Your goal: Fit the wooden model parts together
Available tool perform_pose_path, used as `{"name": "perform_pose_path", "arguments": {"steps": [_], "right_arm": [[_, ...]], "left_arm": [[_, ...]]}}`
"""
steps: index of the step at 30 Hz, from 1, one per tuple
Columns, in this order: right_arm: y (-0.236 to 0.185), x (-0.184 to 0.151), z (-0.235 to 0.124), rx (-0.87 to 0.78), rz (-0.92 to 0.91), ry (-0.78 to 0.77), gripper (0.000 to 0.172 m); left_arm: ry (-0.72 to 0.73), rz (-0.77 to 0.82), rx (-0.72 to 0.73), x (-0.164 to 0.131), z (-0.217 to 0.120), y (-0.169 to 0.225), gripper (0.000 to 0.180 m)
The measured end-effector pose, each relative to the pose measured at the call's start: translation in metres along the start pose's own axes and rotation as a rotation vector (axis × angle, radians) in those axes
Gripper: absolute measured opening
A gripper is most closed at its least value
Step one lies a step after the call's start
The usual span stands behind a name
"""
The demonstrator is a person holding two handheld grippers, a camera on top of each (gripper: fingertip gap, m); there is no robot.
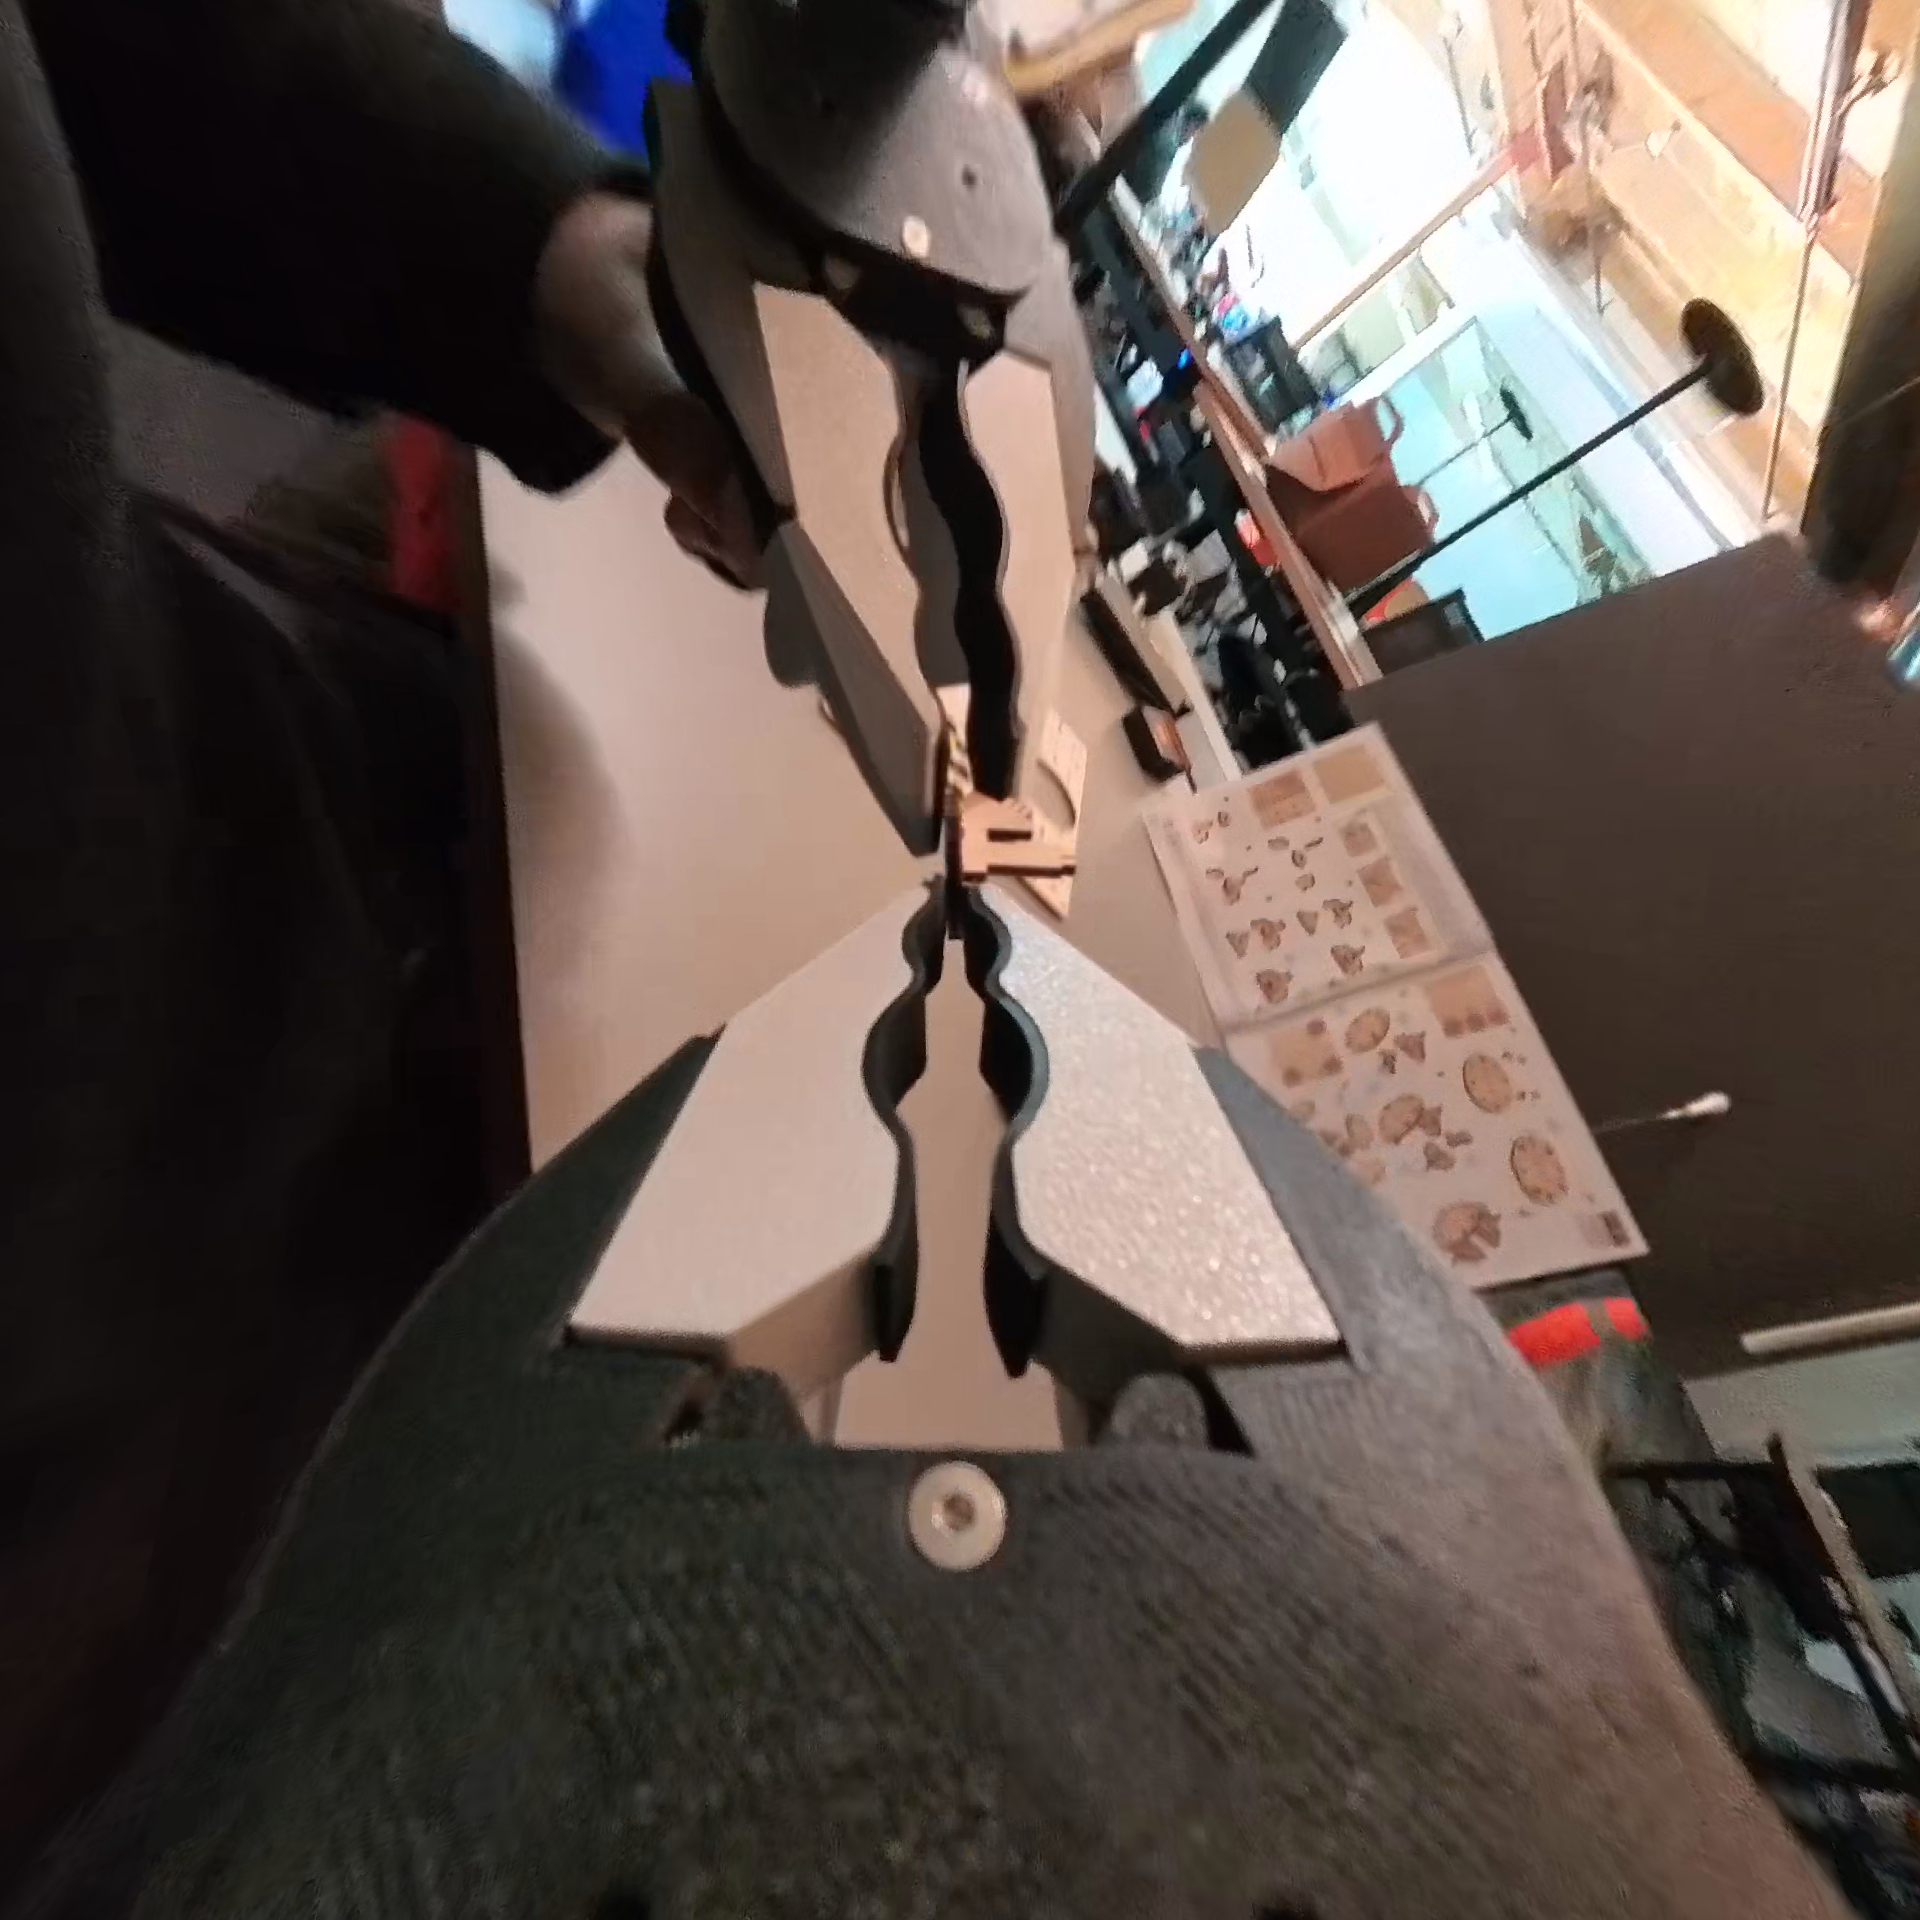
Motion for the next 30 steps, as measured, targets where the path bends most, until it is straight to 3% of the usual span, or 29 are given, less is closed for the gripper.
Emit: {"name": "perform_pose_path", "arguments": {"steps": [2, 5, 11, 19, 23, 26, 30], "right_arm": [[-0.01, -0.019, 0.016, 0.037, -0.045, -0.139, 0.001], [-0.027, -0.039, 0.038, 0.108, -0.101, -0.289, 0.001], [-0.041, -0.056, 0.056, 0.141, -0.155, -0.374, 0.002], [-0.036, -0.062, 0.05, 0.118, -0.093, -0.462, 0.008], [-0.022, -0.065, 0.034, 0.109, 0.034, -0.47, 0.023], [-0.009, -0.066, 0.022, 0.029, 0.054, -0.439, 0.017], [-0.008, -0.053, 0.018, 0.081, 0.174, -0.297, 0.017]], "left_arm": [[-0.091, -0.054, 0.003, -0.02, 0.01, -0.007, 0.025], [-0.176, -0.165, -0.013, -0.042, 0.02, -0.015, 0.027], [-0.302, -0.373, -0.163, -0.068, 0.032, -0.017, 0.05], [-0.313, -0.376, -0.175, -0.067, 0.038, -0.013, 0.052], [-0.315, -0.384, -0.204, -0.063, 0.043, -0.007, 0.053], [-0.348, -0.372, -0.226, -0.063, 0.047, -0.001, 0.053], [-0.393, -0.388, -0.29, -0.064, 0.05, 0.007, 0.053]]}}
Point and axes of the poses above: each gripper's, where its closed fingertips meet, z out along the fingers, x out of its top, y = z × x across the jaws, the point moved 9 cm from there along -z, back along the fingers, and after that the axes turned 2 degrees about x, right-handed, at the moved point
